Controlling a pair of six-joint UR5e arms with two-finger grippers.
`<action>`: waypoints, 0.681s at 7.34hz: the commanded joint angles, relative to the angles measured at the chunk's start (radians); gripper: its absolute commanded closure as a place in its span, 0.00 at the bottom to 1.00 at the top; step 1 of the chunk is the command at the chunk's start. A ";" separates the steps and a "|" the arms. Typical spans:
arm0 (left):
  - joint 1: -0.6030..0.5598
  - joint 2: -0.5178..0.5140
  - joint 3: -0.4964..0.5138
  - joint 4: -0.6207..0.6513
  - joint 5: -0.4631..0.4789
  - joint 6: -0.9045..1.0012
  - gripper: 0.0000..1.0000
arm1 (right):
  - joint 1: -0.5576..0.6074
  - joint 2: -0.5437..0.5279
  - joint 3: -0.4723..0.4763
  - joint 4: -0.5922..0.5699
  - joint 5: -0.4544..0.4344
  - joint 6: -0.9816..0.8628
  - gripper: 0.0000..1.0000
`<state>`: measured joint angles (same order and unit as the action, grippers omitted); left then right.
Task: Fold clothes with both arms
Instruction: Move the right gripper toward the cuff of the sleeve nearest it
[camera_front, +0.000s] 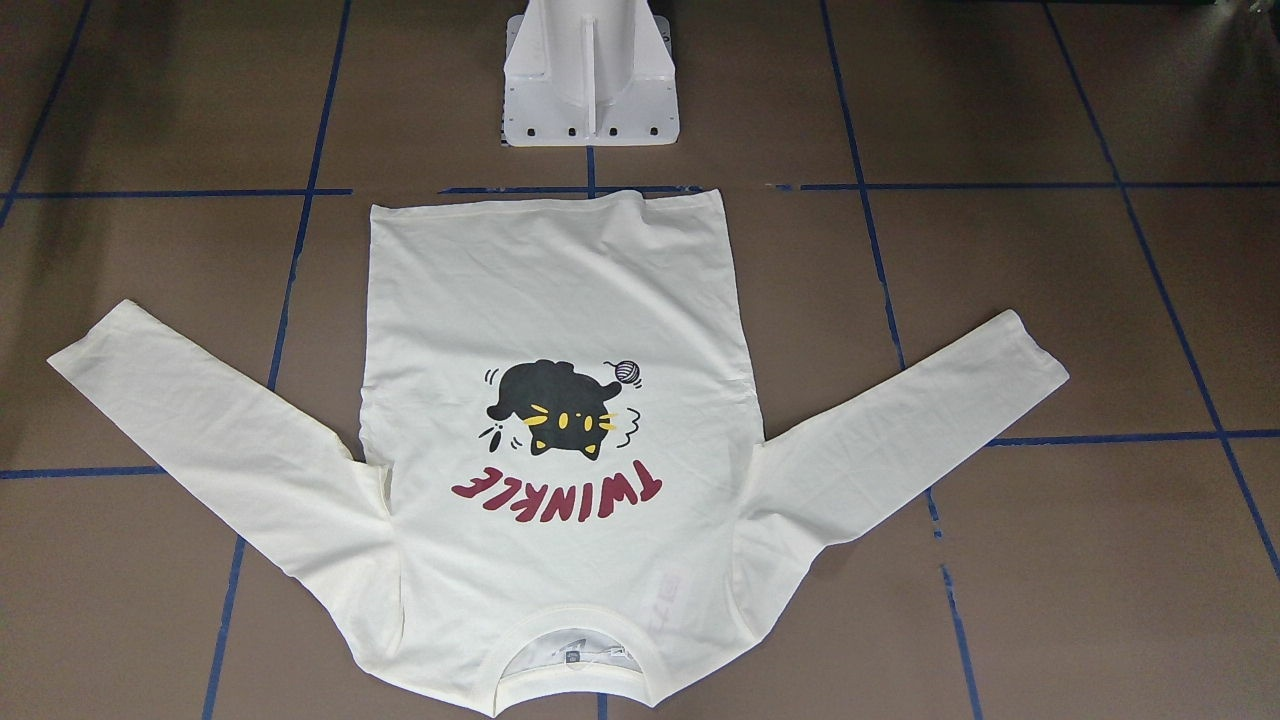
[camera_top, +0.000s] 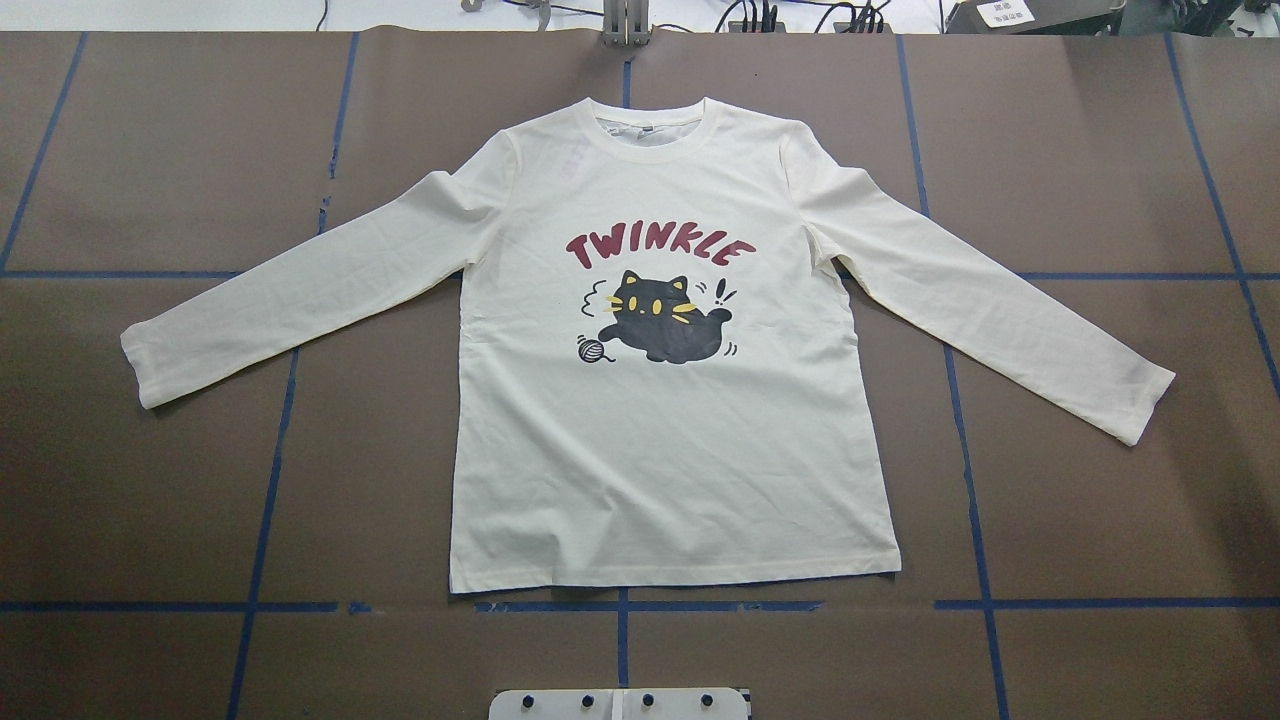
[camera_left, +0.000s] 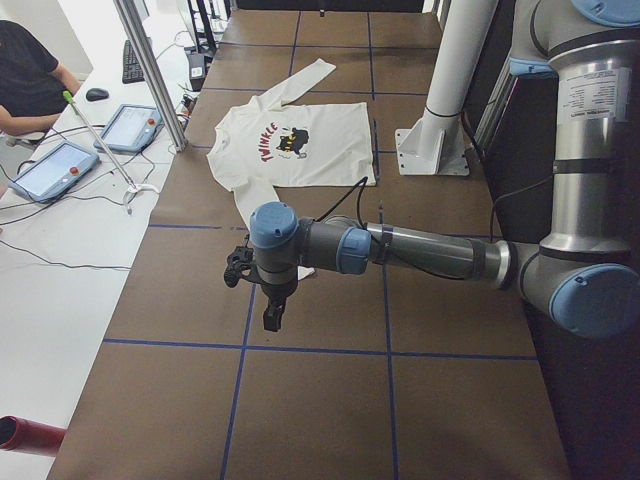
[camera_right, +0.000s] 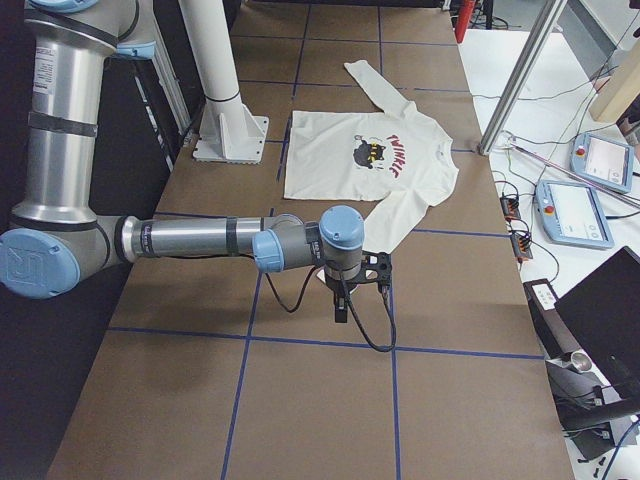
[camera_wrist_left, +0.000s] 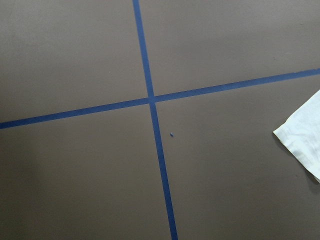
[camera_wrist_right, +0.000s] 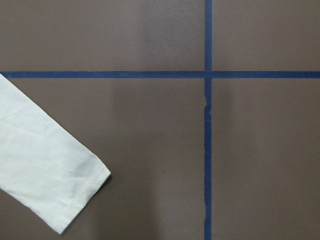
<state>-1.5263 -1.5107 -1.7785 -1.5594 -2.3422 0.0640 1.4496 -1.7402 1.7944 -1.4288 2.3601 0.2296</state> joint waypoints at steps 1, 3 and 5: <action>0.000 0.000 -0.033 0.002 -0.003 -0.001 0.00 | 0.000 -0.008 0.005 0.005 0.027 0.007 0.00; 0.002 0.006 -0.045 0.012 0.003 -0.010 0.00 | -0.001 -0.016 -0.038 0.081 0.030 0.000 0.00; 0.006 0.006 -0.033 -0.045 -0.023 0.002 0.00 | -0.137 -0.019 -0.110 0.255 0.070 0.043 0.00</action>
<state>-1.5224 -1.5049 -1.8133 -1.5674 -2.3450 0.0634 1.4009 -1.7574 1.7243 -1.2799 2.4058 0.2400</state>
